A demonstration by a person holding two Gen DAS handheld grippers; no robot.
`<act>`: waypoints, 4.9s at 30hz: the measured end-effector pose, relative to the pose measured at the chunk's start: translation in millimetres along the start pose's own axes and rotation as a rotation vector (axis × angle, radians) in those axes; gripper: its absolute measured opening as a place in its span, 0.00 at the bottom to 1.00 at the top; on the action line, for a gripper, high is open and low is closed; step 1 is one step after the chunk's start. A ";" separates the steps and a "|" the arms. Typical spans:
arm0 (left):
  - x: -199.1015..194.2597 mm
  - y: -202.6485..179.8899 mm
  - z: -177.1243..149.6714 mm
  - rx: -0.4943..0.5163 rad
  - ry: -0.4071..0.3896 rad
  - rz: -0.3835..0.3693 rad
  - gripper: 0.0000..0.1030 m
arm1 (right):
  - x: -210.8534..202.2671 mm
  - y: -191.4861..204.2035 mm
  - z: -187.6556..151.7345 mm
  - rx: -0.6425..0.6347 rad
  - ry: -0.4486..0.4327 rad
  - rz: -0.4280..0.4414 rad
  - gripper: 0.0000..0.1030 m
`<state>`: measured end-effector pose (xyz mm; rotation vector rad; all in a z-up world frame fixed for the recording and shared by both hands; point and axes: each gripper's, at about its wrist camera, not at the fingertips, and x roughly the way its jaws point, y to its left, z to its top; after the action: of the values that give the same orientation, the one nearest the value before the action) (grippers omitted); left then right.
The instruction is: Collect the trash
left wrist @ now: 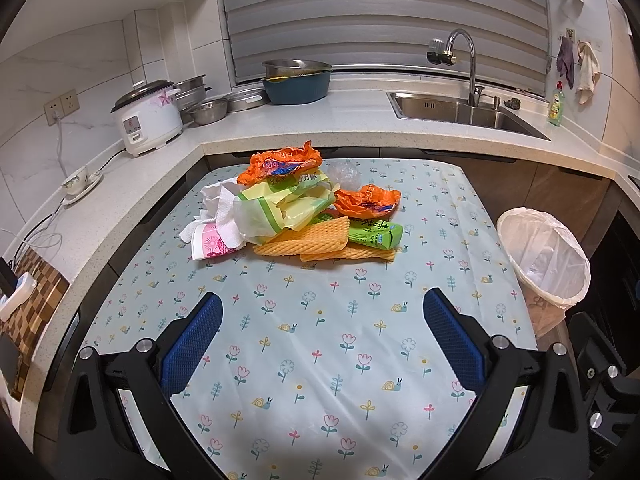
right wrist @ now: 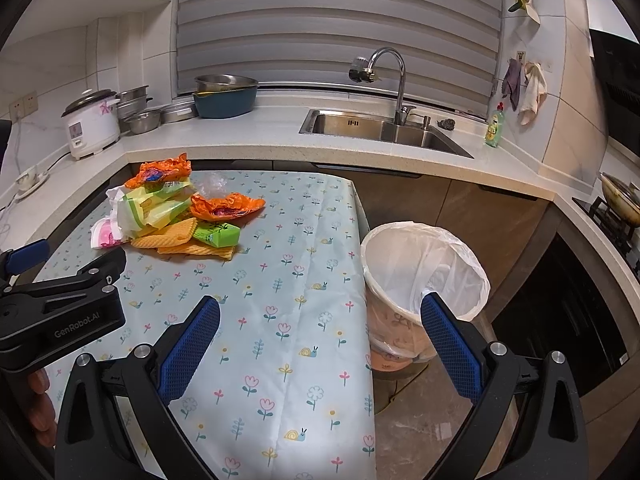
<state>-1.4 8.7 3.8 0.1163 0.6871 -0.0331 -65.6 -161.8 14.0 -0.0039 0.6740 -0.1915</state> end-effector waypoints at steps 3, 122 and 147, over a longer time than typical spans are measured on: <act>-0.1 0.1 0.0 0.000 -0.001 -0.001 0.93 | 0.0 1.0 0.7 0.000 -0.001 0.000 0.94; 239.9 186.0 83.1 -0.153 0.136 -0.202 0.01 | 237.5 211.9 142.3 0.007 0.085 0.326 0.16; 80.0 55.1 119.1 -0.023 -0.046 -0.369 0.01 | 104.0 21.4 126.8 0.179 -0.105 0.130 0.16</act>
<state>139.4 50.0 49.7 -0.0343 0.6559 -0.3806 96.3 -166.6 47.3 0.1997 0.5481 -0.1246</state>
